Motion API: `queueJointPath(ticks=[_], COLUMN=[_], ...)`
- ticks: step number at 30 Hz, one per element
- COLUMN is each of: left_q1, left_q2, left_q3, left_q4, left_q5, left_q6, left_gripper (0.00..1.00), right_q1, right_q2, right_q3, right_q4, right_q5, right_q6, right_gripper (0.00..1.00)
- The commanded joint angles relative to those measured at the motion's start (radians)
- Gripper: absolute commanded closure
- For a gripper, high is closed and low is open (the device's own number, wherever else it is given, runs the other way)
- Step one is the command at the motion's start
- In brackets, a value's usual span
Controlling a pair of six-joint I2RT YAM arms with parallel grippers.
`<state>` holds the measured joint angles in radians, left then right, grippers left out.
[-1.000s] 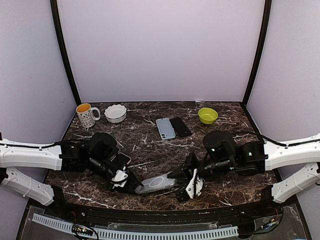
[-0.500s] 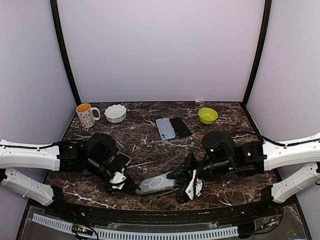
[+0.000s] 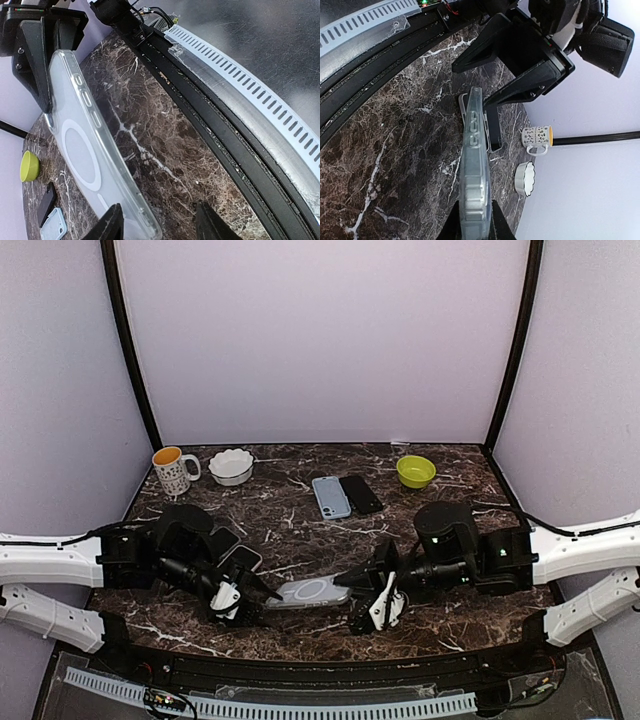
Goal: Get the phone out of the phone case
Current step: Remove the top left corner of the phone case.
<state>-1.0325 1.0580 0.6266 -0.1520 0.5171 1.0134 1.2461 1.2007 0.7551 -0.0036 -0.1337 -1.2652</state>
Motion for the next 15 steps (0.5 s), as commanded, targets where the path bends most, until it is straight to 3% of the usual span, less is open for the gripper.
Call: queueJointPath(ticks=[1, 15], left_q1=[-0.005, -0.005], left_q2=[-0.034, -0.009], left_q3=[-0.026, -0.038], left_q4=[0.000, 0.048], left_q5=[-0.013, -0.037], left_q6=[0.014, 0.053], left_gripper=[0.49, 0.68], right_q1=[-0.004, -0.003], right_q2=[-0.060, -0.069], right_q3=[-0.016, -0.021], right_q4=[0.156, 0.202], right_q5=[0.040, -0.011], right_q6=[0.063, 0.075], right_gripper=[1.00, 1.00])
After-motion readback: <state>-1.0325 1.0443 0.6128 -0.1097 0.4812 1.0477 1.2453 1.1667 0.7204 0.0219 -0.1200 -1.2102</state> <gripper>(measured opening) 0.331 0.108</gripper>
